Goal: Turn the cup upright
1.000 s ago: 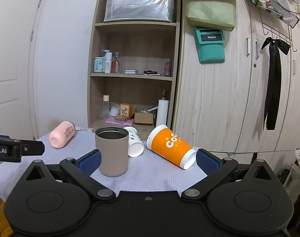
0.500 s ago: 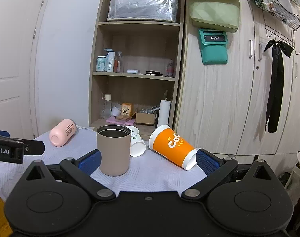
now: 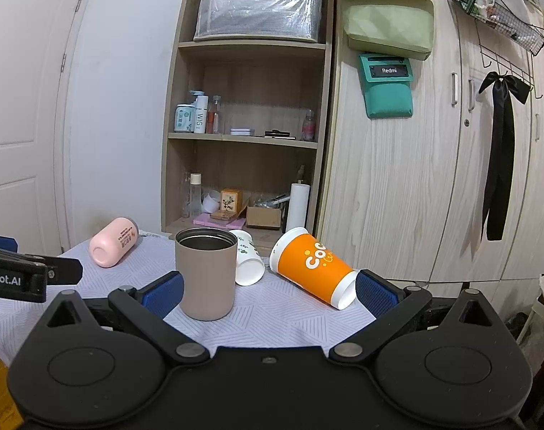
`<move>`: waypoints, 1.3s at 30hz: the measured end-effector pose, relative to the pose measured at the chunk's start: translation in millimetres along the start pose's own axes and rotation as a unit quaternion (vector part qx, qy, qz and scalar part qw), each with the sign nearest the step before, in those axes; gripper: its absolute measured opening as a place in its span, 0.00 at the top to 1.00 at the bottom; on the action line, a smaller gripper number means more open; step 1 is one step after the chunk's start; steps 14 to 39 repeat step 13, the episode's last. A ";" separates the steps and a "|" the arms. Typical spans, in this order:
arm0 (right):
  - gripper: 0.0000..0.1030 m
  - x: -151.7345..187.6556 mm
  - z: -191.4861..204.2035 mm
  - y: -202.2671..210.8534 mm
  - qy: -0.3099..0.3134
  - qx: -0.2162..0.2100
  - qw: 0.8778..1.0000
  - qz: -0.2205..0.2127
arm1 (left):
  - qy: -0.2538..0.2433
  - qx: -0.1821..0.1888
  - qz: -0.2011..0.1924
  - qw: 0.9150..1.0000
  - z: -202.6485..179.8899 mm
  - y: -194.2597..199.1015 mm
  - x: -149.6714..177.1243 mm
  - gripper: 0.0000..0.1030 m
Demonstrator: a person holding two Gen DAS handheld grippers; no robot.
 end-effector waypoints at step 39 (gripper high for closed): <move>0.00 0.6 2.1 0.5 0.003 0.000 1.000 0.000 | -0.004 -0.014 -0.014 1.000 2.2 3.6 -1.2 0.00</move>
Point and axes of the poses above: each gripper's, at about its wrist camera, not at the fingertips, and y roughly against the way its jaws point, z to its left, x to its underside, the point moved 5 cm from there along -y, roughly the way its jaws point, and after that the axes turned 13 degrees about y, right-handed, at the moved point
